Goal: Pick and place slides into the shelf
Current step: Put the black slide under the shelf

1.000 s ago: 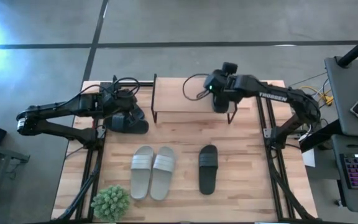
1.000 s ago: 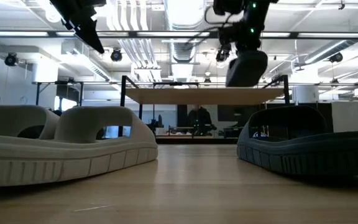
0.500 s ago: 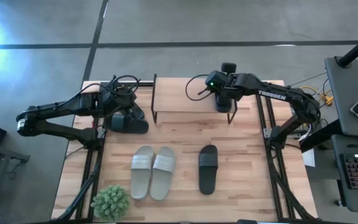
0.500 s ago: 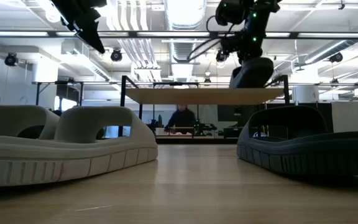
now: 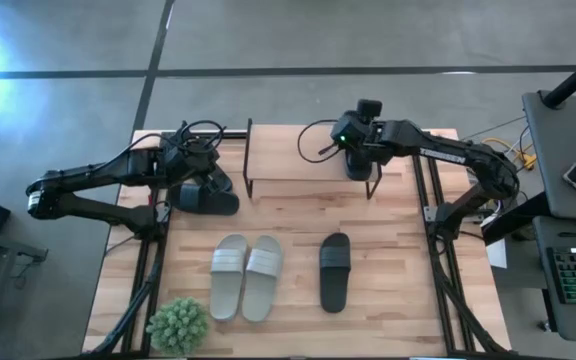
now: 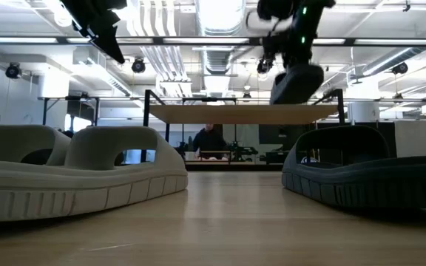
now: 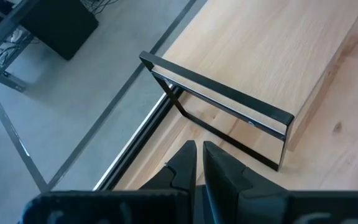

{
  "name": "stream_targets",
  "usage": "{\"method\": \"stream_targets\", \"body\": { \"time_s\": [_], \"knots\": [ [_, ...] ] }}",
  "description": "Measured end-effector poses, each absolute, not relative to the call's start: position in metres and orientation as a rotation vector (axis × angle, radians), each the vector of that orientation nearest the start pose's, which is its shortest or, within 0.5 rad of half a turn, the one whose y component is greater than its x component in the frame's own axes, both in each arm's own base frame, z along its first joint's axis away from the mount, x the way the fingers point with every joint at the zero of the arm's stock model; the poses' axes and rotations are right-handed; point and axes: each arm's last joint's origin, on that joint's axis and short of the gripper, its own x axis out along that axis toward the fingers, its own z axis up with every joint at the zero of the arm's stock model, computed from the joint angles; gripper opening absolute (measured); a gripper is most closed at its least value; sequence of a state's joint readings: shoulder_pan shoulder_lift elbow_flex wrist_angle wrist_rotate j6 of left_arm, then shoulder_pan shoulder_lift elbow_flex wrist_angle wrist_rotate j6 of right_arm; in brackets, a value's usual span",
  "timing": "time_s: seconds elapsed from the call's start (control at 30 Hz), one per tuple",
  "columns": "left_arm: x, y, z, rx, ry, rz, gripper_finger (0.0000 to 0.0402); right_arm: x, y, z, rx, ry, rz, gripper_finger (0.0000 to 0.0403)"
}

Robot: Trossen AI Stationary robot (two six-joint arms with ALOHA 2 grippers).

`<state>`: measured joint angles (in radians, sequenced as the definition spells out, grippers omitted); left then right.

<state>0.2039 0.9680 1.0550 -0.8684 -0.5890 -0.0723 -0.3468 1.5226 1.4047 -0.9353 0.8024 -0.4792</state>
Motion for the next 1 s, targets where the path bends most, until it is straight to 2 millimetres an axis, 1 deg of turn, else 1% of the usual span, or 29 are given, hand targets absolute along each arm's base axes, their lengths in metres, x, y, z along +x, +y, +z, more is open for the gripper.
{"method": "stream_targets", "body": {
  "time_s": [0.07, 0.17, 0.23, 0.3, 0.37, 0.43, 0.53, 0.63, 0.77, 0.87, 0.93, 1.0],
  "knots": [
    [0.167, 0.051, 0.337, 0.088, 0.759, 0.779, 0.0015, 0.273, -0.103, 0.334, -0.591, 1.292, -0.717, 0.0013],
    [0.167, 0.051, 0.337, 0.089, 0.759, 0.779, 0.0015, 0.265, -0.069, 0.344, -0.354, 1.286, -0.572, 0.0013],
    [0.167, 0.051, 0.337, 0.089, 0.759, 0.779, 0.0015, 0.26, -0.046, 0.345, -0.19, 1.299, -0.491, 0.0013],
    [0.168, 0.051, 0.337, 0.089, 0.76, 0.778, 0.0015, 0.258, -0.022, 0.346, -0.098, 1.287, -0.42, 0.0013],
    [0.168, 0.051, 0.337, 0.09, 0.763, 0.778, 0.0015, 0.257, 0.001, 0.348, -0.041, 1.253, -0.36, 0.0013],
    [0.169, 0.051, 0.336, 0.09, 0.766, 0.778, 0.0015, 0.258, 0.022, 0.346, 0.015, 1.252, -0.315, 0.0013],
    [0.171, 0.052, 0.335, 0.092, 0.773, 0.777, 0.0015, 0.263, 0.043, 0.334, 0.059, 1.285, -0.299, 0.0013],
    [0.173, 0.052, 0.334, 0.094, 0.783, 0.776, 0.0015, 0.272, 0.049, 0.31, -0.014, 1.331, -0.35, 0.0013],
    [0.175, 0.053, 0.332, 0.099, 0.795, 0.774, 0.0015, 0.289, 0.041, 0.265, -0.085, 1.401, -0.416, 0.0013],
    [0.176, 0.053, 0.331, 0.101, 0.799, 0.773, 0.0015, 0.295, 0.034, 0.238, -0.206, 1.398, -0.556, 0.0013],
    [0.176, 0.053, 0.331, 0.102, 0.799, 0.773, 0.0015, 0.299, 0.031, 0.223, -0.303, 1.363, -0.643, 0.0013],
    [0.176, 0.053, 0.331, 0.102, 0.799, 0.773, 0.0015, 0.303, 0.026, 0.21, -0.312, 1.33, -0.677, 0.0013]
  ]
}}
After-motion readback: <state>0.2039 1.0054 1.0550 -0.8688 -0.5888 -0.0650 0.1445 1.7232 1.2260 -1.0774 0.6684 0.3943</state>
